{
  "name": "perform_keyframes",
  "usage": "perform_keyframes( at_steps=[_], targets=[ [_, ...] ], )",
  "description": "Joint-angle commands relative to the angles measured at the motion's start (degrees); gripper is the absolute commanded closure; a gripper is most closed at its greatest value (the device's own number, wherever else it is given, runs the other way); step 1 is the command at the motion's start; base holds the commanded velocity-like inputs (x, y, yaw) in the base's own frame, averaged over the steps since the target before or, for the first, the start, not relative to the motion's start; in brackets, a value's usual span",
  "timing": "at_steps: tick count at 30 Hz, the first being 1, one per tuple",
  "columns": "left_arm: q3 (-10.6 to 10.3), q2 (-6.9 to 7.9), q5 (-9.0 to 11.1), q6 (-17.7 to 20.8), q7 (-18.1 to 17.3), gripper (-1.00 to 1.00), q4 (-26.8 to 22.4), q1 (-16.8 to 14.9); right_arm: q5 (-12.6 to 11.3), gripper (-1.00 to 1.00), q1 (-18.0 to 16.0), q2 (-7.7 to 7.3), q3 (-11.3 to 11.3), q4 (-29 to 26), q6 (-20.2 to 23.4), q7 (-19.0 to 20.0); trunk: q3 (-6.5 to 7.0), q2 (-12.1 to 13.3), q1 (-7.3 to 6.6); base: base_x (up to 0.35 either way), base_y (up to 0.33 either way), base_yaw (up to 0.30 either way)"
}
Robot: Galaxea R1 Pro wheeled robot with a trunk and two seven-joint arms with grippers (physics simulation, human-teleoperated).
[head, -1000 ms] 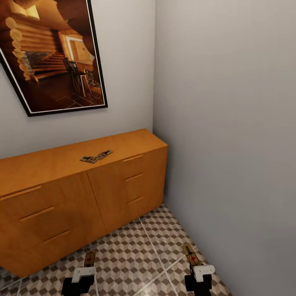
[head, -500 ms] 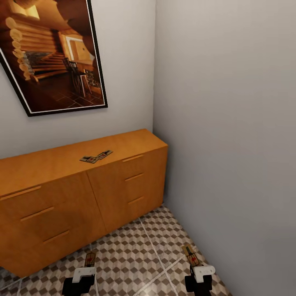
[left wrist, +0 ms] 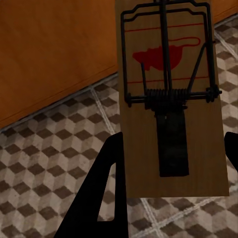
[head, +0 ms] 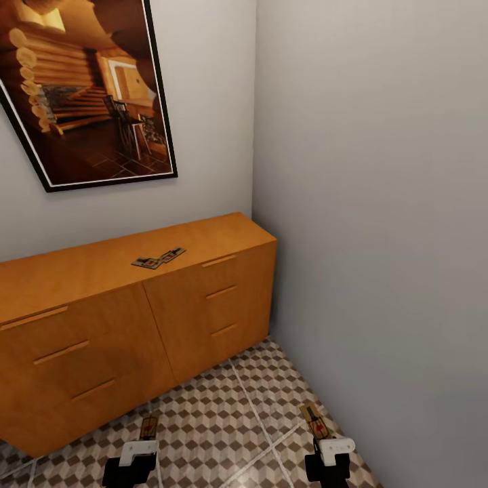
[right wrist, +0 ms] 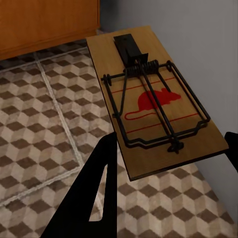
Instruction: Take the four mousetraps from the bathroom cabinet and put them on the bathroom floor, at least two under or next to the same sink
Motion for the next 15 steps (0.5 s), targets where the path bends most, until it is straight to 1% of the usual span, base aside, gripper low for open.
perform_keyframes(
  at_steps=[1, 5, 15],
  targets=[
    [-0.32, -0.04, -0.4, -0.15, 0.55, 1.0, 0.09, -0.04, 0.17, 1.0, -0.04, -0.03, 0.3, 0.04, -0.07, -0.52, -0.05, -0.03, 0.0, 0.0, 0.0, 0.034],
    [-0.32, -0.1, -0.4, -0.15, 0.55, 1.0, 0.09, -0.04, 0.18, 1.0, -0.04, -0.03, 0.3, 0.04, -0.06, -0.54, -0.05, -0.03, 0.0, 0.0, 0.0, 0.181],
    [-0.32, -0.2, -0.4, -0.15, 0.55, 1.0, 0.09, -0.04, 0.21, 1.0, -0.04, -0.03, 0.26, 0.11, -0.07, -0.55, -0.05, -0.03, 0.0, 0.0, 0.0, 0.275]
  ],
)
